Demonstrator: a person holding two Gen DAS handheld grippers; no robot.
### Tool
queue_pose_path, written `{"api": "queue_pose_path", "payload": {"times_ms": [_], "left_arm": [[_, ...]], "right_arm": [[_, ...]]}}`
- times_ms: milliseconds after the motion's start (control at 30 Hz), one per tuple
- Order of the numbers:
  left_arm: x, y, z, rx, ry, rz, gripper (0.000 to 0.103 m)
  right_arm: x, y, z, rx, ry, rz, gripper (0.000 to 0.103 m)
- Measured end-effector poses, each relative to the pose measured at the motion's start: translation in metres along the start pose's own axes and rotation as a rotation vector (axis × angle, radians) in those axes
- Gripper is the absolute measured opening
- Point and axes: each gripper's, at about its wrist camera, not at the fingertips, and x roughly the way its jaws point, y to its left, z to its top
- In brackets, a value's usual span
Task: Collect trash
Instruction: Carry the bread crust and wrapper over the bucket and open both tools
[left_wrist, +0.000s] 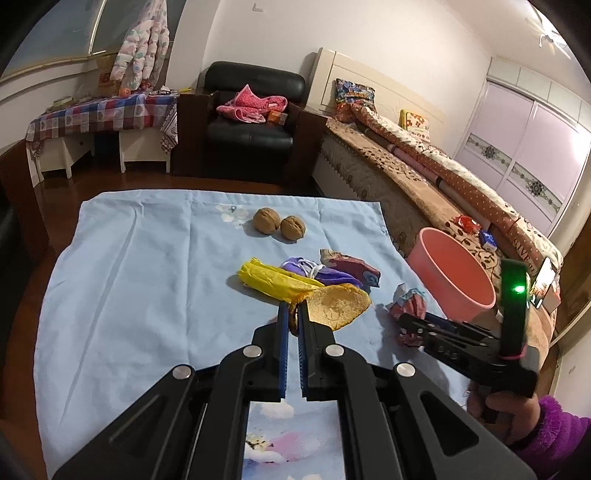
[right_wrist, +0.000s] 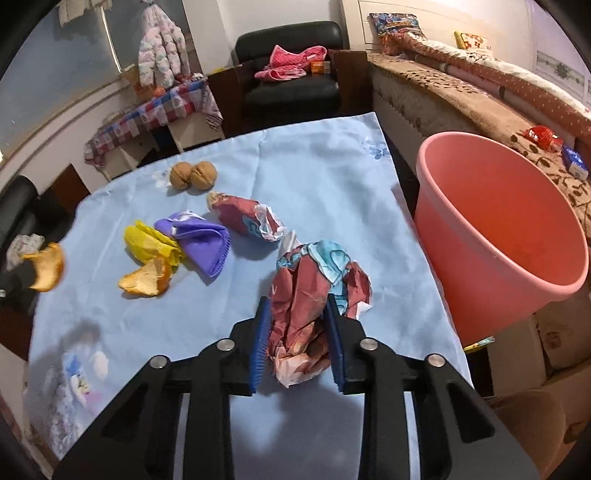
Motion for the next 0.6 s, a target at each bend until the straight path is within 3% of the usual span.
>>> {"api": "queue_pose_path", "payload": {"times_ms": [333,600], "left_arm": [[0.015,-0.039,0.013,0.013,-0.003,-0.028,0.004],[0.04,-0.093,0.029,0.067,-0.002,-0.059,0.004]], "right_arm": [[-0.045,-0.019,-0.003,0.021,-0.081,0.145,0.028],[-0.073,-0.071,0.009,0.101,-0.17,0.119,0.028]]}}
